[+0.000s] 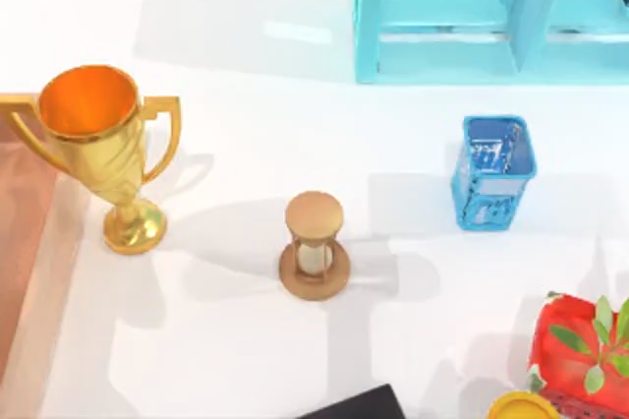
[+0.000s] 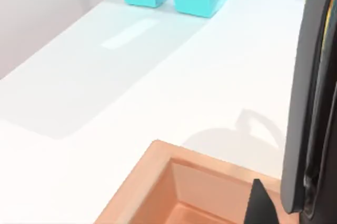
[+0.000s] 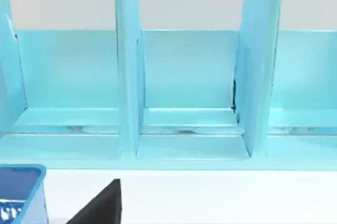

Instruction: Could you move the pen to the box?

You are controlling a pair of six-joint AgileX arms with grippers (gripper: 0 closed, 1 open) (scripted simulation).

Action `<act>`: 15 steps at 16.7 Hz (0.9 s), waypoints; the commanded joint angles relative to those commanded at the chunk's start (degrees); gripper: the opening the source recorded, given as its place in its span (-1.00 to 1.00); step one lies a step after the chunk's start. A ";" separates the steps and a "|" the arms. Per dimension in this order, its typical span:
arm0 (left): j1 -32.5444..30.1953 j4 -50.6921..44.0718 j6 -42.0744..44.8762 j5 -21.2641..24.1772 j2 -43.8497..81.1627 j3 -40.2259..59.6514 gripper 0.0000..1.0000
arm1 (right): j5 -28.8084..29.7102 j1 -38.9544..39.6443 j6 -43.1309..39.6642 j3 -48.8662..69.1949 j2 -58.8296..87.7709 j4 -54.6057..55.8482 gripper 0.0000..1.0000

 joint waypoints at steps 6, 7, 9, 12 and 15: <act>0.45 -15.33 11.04 -4.30 -3.09 -7.16 -1.00 | 0.00 0.00 0.00 0.00 0.00 0.00 1.00; 0.47 -15.83 11.41 -4.49 -3.24 -7.42 -1.00 | 0.00 0.00 0.00 0.00 0.00 0.00 1.00; 0.47 -15.83 11.41 -4.49 -3.24 -7.42 -1.00 | 0.00 0.00 0.00 0.00 0.00 0.00 1.00; 0.47 -15.83 11.41 -4.49 -3.24 -7.42 -1.00 | 0.00 0.00 0.00 0.00 0.00 0.00 1.00; 0.47 -15.83 11.41 -4.49 -3.24 -7.42 -0.55 | 0.00 0.00 0.00 0.00 0.00 0.00 1.00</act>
